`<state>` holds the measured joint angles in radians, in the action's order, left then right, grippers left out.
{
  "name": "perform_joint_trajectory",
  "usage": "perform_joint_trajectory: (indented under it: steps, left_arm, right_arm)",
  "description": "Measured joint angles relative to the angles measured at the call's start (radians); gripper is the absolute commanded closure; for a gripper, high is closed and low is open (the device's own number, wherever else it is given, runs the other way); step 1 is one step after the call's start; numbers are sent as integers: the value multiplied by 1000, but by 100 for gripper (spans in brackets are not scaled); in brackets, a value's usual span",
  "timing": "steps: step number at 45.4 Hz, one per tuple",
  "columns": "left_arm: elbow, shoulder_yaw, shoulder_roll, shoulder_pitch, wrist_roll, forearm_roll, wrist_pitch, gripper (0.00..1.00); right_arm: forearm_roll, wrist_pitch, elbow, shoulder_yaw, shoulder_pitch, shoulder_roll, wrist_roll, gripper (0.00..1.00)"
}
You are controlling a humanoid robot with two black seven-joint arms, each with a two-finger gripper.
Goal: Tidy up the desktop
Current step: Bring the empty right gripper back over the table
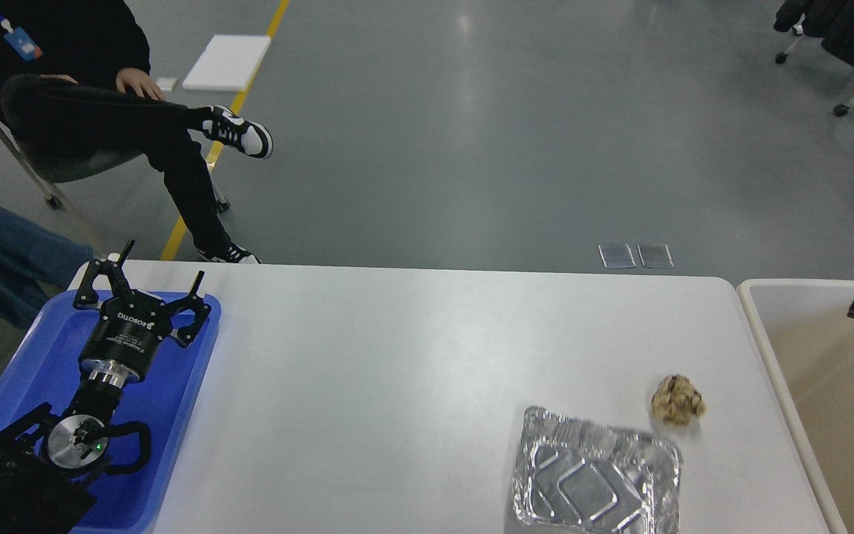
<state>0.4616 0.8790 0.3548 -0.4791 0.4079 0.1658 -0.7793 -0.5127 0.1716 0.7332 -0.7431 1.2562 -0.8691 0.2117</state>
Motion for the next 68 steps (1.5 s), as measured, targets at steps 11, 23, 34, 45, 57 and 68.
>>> perform_joint_trajectory:
  steps: [11,23,34,45,57,68]
  left_arm:
    - [0,0,0,-1,-1,0,0,1]
    - [0,0,0,-1,-1,0,0,1]
    - [0,0,0,-1,-1,0,0,1]
    - [0,0,0,-1,-1,0,0,1]
    - [0,0,0,-1,-1,0,0,1]
    - [0,0,0,-1,-1,0,0,1]
  right_arm:
    - [-3,95,201,-260,303,90,0,0]
    - [1,179,379,-445,593,235,1,0]
    - [4,243,503,-472,720,321,2,0]
    - [36,395,576,-443,831,421,8,0]
    - [90,551,598,-424,900,461,7,0]
    - [133,583,589,-452,923,477,1,9]
